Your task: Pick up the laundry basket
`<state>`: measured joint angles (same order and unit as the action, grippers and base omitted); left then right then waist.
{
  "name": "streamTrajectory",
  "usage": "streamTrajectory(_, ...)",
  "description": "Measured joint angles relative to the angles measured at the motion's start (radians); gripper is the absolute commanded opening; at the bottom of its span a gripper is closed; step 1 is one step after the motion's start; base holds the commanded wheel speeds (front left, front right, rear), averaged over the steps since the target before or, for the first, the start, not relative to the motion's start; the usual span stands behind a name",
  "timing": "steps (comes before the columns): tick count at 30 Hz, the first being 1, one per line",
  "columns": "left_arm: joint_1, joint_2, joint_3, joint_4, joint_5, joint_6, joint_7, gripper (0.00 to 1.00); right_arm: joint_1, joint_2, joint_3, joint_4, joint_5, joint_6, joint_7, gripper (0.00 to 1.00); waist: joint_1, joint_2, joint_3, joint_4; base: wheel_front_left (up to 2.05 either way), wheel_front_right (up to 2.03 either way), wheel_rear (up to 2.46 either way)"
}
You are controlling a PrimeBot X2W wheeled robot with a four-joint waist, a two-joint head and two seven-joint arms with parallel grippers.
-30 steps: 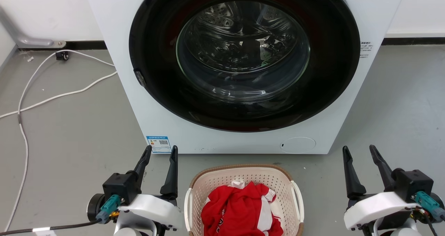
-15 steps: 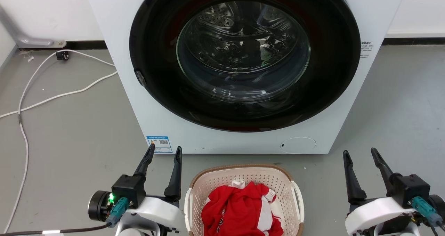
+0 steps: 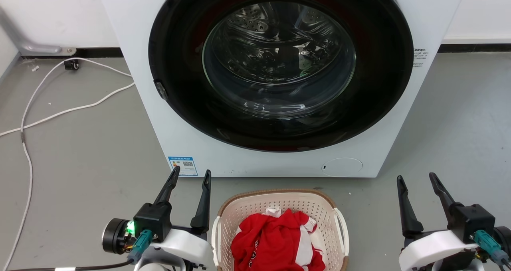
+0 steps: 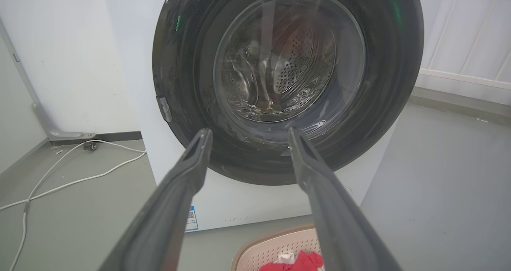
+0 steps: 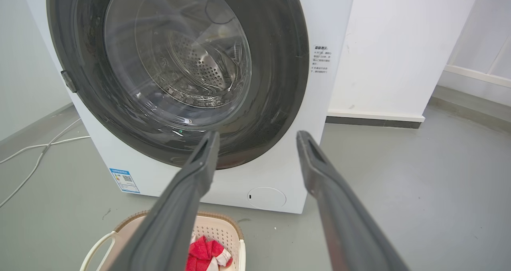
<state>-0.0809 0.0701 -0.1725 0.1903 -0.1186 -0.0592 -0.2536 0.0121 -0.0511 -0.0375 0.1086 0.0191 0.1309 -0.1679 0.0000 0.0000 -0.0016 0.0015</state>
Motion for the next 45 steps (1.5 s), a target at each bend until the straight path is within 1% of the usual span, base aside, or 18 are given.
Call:
streamTrajectory(5,0.000,-0.008,0.010,0.004,0.010,-0.011,-0.009,1.00,0.005,0.000,0.000,-0.002,-0.022,0.000,-0.002,1.00,0.0000,0.0000,0.002,-0.001,0.00,0.00,0.00)
streamTrajectory(11,0.000,-0.012,0.016,0.008,0.009,-0.019,-0.009,1.00,0.005,0.000,-0.002,-0.002,-0.019,0.000,-0.002,1.00,0.0000,0.0000,0.002,0.000,0.00,0.00,0.00)
streamTrajectory(20,0.001,-0.016,0.022,0.014,0.010,-0.020,-0.009,1.00,0.005,0.000,-0.007,0.002,-0.017,0.000,-0.002,1.00,0.0000,0.0000,0.000,0.000,0.00,0.00,0.00)
streamTrajectory(25,0.000,-0.017,0.022,0.051,0.015,-0.019,-0.009,1.00,0.004,0.000,-0.015,0.019,0.005,0.000,0.009,1.00,0.0000,0.0000,0.015,-0.002,0.00,0.00,0.00)
streamTrajectory(31,-0.031,-0.018,0.017,0.167,-0.018,-0.021,-0.010,1.00,-0.027,0.000,-0.015,0.089,0.026,0.000,0.018,1.00,0.0000,0.0000,0.086,-0.009,0.00,0.00,0.00)
streamTrajectory(35,-0.076,-0.019,0.012,0.271,-0.047,-0.033,-0.009,1.00,-0.064,0.000,-0.013,0.157,0.036,0.000,0.016,1.00,0.0000,0.0000,0.154,-0.014,0.00,0.00,0.00)
streamTrajectory(41,-0.185,-0.020,0.000,0.450,-0.105,-0.055,-0.010,1.00,-0.143,0.000,0.004,0.283,0.033,0.000,0.008,1.00,0.0002,0.0000,0.270,-0.019,0.00,0.00,0.00)
streamTrajectory(45,-0.275,-0.020,-0.025,0.583,-0.129,-0.064,-0.009,1.00,-0.217,0.000,0.017,0.387,0.033,0.000,-0.002,1.00,0.0002,0.0000,0.347,-0.020,0.00,0.00,0.00)
